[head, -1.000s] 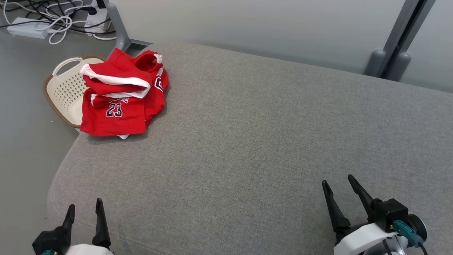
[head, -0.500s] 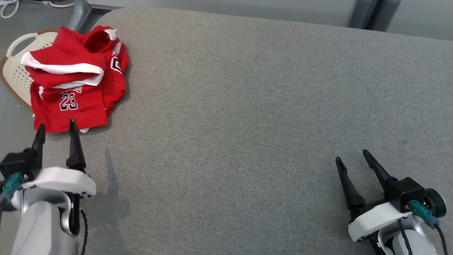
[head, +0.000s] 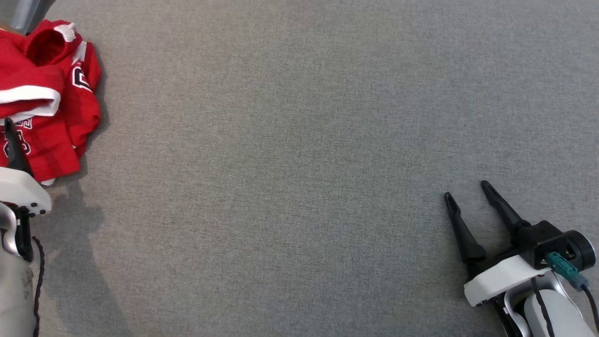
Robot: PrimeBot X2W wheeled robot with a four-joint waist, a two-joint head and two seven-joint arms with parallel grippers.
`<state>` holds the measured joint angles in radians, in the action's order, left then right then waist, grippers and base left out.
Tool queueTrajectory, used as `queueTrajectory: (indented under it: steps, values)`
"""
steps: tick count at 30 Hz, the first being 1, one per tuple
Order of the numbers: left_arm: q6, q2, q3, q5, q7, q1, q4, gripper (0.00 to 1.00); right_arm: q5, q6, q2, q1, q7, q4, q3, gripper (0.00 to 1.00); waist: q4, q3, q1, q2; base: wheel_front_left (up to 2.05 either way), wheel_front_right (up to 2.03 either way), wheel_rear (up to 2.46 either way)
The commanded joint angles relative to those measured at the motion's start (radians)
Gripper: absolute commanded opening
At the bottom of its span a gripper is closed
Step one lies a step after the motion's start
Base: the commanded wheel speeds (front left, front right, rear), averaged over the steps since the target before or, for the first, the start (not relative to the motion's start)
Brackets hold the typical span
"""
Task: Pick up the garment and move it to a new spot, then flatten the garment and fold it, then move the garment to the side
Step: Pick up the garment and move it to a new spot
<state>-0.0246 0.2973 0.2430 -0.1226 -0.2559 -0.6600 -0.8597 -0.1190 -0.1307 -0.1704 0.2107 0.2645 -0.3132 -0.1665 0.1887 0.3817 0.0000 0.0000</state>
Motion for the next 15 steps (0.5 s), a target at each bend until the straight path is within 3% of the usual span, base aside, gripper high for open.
queueTrajectory:
  steps: [1, 7, 15]
  values:
    - [0.016, 0.024, 0.001, 0.008, 0.015, -0.032, -0.036, 1.00, -0.007, 0.000, -0.014, 0.000, 0.000, -0.011, 0.000, 1.00, -0.013, 0.014, 0.0000, 0.0000, 0.00, 0.00, 0.00]
    - [0.046, 0.065, -0.021, 0.029, 0.051, -0.116, -0.132, 1.00, -0.015, 0.000, -0.028, 0.005, 0.000, -0.019, 0.006, 1.00, -0.025, 0.037, 0.0000, 0.0000, 0.00, 0.00, 0.00]
    - [0.002, 0.128, -0.046, 0.028, 0.115, -0.236, -0.265, 1.00, -0.023, 0.001, -0.028, 0.025, -0.003, -0.036, -0.007, 1.00, -0.040, 0.067, 0.0000, 0.0000, 0.00, 0.00, 0.00]
